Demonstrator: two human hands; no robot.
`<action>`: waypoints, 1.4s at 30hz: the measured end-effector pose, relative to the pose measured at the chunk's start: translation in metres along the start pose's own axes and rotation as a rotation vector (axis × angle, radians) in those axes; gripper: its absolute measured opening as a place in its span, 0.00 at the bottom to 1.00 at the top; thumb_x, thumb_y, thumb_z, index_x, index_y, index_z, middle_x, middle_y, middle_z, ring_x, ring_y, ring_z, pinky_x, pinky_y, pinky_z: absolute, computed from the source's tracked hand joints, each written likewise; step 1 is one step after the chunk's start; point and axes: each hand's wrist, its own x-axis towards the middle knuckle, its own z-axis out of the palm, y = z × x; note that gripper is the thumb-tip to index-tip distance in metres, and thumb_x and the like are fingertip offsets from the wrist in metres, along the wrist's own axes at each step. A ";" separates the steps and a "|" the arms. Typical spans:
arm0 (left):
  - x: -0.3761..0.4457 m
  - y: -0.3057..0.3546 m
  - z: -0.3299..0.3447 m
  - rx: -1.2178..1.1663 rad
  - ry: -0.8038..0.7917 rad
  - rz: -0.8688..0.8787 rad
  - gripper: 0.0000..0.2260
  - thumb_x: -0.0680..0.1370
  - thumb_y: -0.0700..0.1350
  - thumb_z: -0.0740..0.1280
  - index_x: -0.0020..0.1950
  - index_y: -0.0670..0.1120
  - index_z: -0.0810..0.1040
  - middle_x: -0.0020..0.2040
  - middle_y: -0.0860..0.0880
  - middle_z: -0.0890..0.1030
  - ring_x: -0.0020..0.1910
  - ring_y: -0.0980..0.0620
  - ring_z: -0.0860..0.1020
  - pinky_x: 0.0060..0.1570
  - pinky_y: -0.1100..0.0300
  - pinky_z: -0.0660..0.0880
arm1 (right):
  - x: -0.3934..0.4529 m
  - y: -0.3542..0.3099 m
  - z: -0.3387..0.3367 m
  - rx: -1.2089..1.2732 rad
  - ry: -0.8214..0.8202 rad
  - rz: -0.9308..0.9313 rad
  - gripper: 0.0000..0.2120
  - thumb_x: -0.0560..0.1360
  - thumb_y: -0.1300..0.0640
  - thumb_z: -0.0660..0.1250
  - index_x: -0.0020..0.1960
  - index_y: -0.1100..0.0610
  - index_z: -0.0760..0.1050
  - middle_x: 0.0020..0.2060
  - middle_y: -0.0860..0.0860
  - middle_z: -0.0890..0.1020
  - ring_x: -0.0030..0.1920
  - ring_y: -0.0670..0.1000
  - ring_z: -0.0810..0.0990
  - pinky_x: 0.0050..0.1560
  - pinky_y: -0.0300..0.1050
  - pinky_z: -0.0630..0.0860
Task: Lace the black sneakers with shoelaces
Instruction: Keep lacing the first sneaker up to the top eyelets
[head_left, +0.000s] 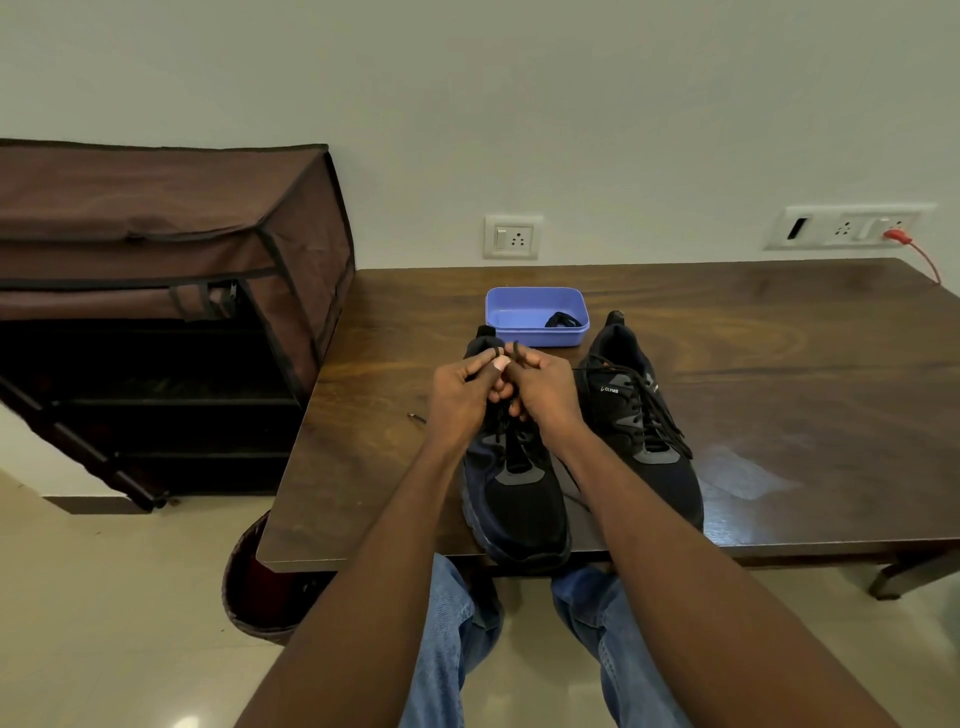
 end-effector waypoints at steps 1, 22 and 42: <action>0.000 0.001 0.001 0.038 -0.026 0.008 0.09 0.82 0.42 0.64 0.57 0.44 0.83 0.32 0.49 0.77 0.32 0.56 0.75 0.41 0.60 0.75 | 0.000 -0.002 0.000 -0.017 -0.012 0.010 0.09 0.82 0.58 0.63 0.49 0.57 0.81 0.29 0.52 0.79 0.24 0.46 0.71 0.25 0.39 0.67; 0.000 0.013 -0.001 0.043 0.029 -0.151 0.16 0.81 0.31 0.59 0.68 0.36 0.75 0.36 0.47 0.78 0.30 0.60 0.75 0.31 0.71 0.71 | -0.008 -0.016 -0.020 -1.016 0.064 -0.100 0.36 0.73 0.54 0.71 0.75 0.57 0.57 0.70 0.60 0.68 0.72 0.62 0.65 0.72 0.60 0.59; -0.002 0.017 -0.003 0.058 0.050 -0.161 0.16 0.81 0.31 0.59 0.68 0.35 0.74 0.35 0.47 0.78 0.26 0.63 0.76 0.29 0.71 0.72 | -0.021 -0.020 -0.006 -0.997 -0.111 0.055 0.12 0.75 0.50 0.68 0.54 0.57 0.77 0.47 0.53 0.81 0.46 0.54 0.79 0.44 0.48 0.75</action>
